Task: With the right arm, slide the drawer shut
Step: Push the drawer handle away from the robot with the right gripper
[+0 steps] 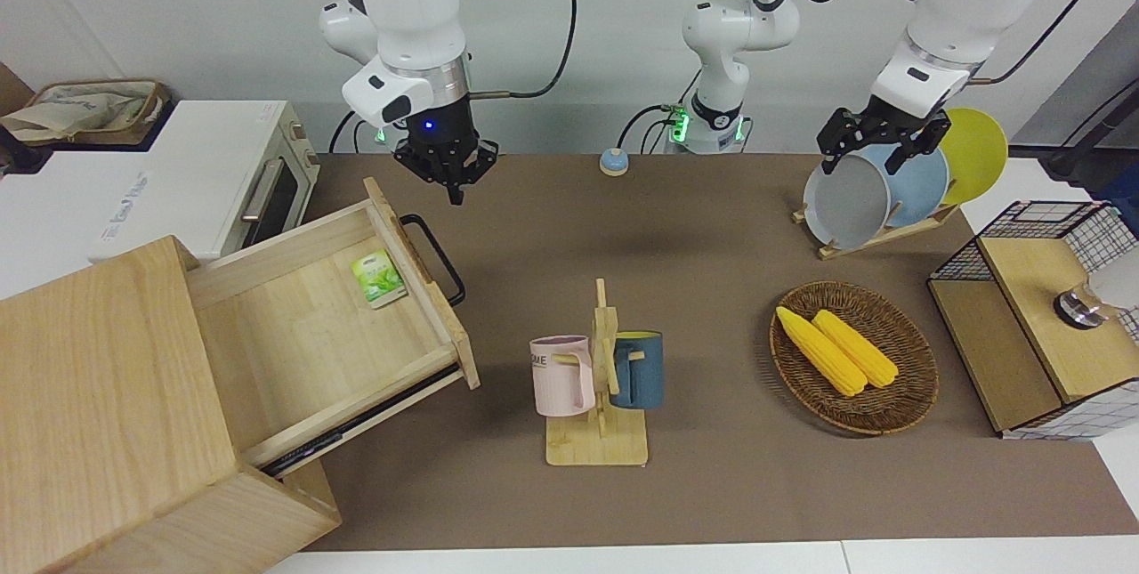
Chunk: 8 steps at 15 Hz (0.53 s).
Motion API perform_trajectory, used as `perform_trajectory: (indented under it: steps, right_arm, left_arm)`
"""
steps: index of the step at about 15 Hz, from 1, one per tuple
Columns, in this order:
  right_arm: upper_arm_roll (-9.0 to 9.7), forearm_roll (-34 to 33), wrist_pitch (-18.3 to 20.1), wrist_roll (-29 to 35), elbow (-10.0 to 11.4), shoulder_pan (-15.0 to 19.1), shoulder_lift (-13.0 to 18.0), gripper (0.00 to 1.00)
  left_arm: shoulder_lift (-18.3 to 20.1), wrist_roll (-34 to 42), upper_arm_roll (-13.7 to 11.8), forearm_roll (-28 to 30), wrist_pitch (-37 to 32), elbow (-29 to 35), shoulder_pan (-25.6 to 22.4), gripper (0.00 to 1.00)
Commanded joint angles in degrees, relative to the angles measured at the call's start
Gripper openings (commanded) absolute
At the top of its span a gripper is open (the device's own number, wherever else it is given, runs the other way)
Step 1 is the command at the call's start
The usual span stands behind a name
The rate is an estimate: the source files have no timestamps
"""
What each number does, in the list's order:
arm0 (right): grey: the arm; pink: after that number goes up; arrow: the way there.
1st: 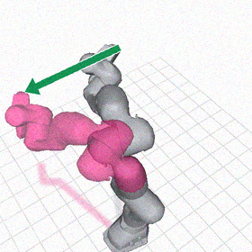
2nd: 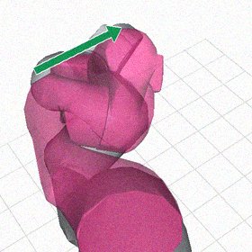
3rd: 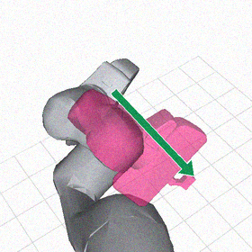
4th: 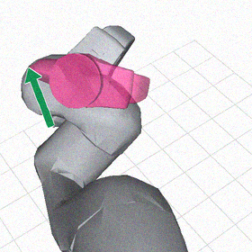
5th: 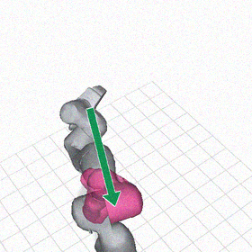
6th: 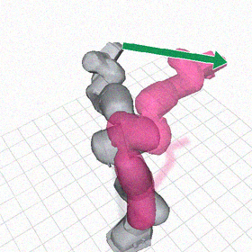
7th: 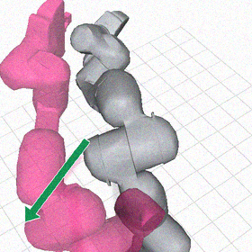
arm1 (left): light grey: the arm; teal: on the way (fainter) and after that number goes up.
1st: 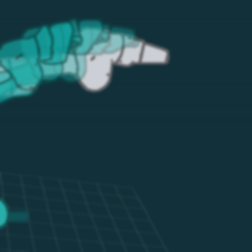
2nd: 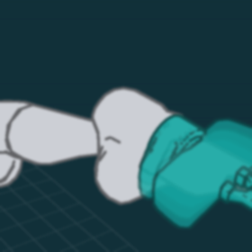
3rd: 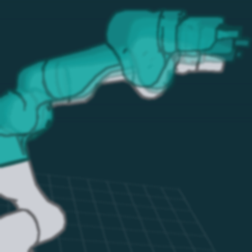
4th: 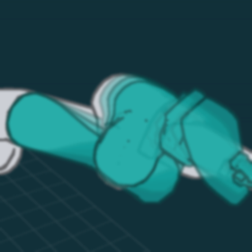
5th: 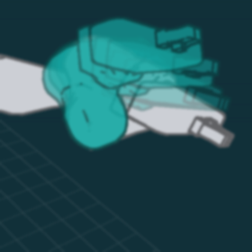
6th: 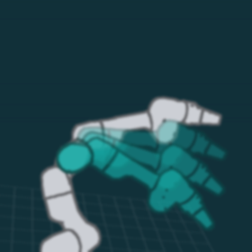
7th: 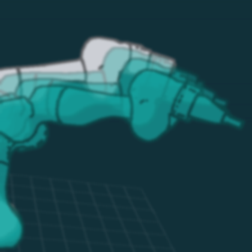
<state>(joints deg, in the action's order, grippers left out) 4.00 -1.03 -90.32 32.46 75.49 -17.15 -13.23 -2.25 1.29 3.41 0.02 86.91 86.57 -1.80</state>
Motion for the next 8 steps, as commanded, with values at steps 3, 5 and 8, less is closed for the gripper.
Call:
perform_trajectory:
  steps: [3,5,8]
  right_arm:
    - [-0.04,1.56,-1.17,12.69,5.11,0.45,0.22,0.000]
    - [-0.04,1.64,-1.17,17.79,5.37,0.54,-1.01,0.000]
    - [-0.04,1.64,-1.35,26.05,5.37,0.54,-2.85,0.000]
  left_arm:
    - [-0.65,0.56,0.37,-0.98,-1.13,-1.49,-0.22,0.99]
    - [-0.74,0.56,0.37,-0.98,-1.13,-1.49,-0.22,0.99]
    - [-0.65,0.56,0.37,-0.98,-1.13,-1.49,-0.22,0.99]
